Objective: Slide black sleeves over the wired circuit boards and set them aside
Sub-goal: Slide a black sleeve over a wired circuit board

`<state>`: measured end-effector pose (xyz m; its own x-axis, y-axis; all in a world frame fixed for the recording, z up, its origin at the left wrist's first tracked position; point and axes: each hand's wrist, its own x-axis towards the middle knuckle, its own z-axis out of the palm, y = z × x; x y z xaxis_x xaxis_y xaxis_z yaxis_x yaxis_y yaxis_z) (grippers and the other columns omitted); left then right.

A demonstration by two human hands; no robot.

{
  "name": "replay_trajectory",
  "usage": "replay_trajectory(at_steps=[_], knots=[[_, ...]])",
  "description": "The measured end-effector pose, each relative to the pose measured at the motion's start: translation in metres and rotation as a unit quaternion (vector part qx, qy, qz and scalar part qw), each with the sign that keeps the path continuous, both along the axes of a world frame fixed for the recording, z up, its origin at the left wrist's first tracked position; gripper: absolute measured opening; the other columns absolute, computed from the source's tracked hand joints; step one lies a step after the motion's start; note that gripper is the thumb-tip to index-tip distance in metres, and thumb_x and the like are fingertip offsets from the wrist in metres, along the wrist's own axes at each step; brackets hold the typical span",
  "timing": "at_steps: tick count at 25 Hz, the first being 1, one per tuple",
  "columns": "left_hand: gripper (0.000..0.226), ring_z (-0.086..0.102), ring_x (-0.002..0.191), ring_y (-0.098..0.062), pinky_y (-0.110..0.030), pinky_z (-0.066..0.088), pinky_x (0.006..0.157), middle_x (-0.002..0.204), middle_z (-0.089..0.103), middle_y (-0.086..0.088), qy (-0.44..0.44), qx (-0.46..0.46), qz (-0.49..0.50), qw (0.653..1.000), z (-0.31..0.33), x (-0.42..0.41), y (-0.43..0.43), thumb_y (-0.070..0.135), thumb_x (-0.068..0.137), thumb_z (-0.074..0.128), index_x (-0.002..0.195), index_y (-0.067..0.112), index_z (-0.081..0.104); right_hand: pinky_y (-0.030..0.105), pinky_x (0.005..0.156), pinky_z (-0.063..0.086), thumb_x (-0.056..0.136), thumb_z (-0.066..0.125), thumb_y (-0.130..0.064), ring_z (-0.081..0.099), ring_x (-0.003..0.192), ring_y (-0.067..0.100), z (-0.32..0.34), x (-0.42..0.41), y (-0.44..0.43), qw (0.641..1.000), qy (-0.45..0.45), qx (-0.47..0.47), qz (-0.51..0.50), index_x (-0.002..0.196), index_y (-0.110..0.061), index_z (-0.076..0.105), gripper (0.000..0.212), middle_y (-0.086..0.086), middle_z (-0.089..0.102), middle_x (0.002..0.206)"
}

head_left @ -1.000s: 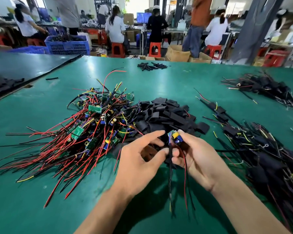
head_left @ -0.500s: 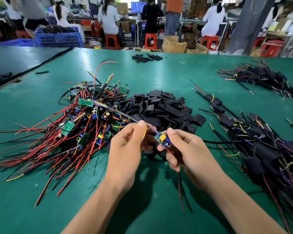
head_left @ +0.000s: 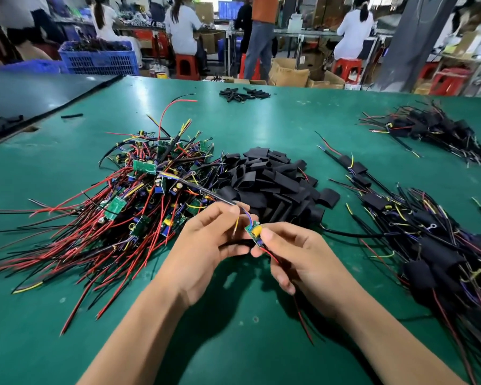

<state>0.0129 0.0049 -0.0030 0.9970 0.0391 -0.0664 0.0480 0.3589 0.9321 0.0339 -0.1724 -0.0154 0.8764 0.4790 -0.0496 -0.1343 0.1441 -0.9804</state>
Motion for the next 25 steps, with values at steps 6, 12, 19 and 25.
replay_trajectory(at_steps=[6,12,19,25], knots=[[0.018,0.073,0.078,-0.035,-0.038,0.062,0.073,0.089,0.074,-0.021,-0.003,0.099,-0.04,0.994,-0.004,-0.002,-0.001,0.012,0.08,0.08,0.092,0.004,0.069,0.015,0.044,0.036,0.098,0.064,-0.031,0.046,0.045,0.007,-0.003,0.006,-0.011,0.981,-0.128,-0.148,0.008,0.107,-0.031,0.075,0.015,-0.011,0.067,0.064],[0.01,0.073,0.062,-0.035,-0.034,0.06,0.052,0.071,0.069,-0.002,0.012,0.189,-0.011,0.982,-0.006,-0.004,-0.007,0.011,0.096,0.063,0.093,0.001,0.062,0.018,0.057,0.046,0.093,0.065,-0.032,0.062,0.058,0.007,-0.006,0.015,-0.018,0.947,-0.197,-0.209,-0.146,0.087,-0.028,0.073,0.011,-0.006,0.073,0.075],[0.019,0.065,0.05,-0.03,-0.03,0.053,0.047,0.063,0.067,-0.009,0.016,0.138,0.073,0.988,-0.005,-0.002,0.0,0.018,0.098,0.062,0.099,-0.001,0.065,0.023,0.081,0.04,0.075,0.08,-0.043,0.05,0.092,-0.003,-0.023,0.031,-0.029,0.856,-0.244,-0.382,-0.249,0.115,-0.038,0.063,0.044,-0.019,0.052,0.098],[0.011,0.073,0.066,-0.027,-0.024,0.057,0.057,0.078,0.072,-0.012,0.025,-0.029,0.112,0.993,-0.003,0.002,0.001,0.015,0.095,0.062,0.094,0.004,0.063,0.015,0.086,0.043,0.081,0.078,-0.035,0.06,0.097,-0.001,-0.02,0.034,-0.028,0.871,-0.268,-0.296,-0.287,0.098,-0.033,0.067,0.021,-0.019,0.067,0.096]])
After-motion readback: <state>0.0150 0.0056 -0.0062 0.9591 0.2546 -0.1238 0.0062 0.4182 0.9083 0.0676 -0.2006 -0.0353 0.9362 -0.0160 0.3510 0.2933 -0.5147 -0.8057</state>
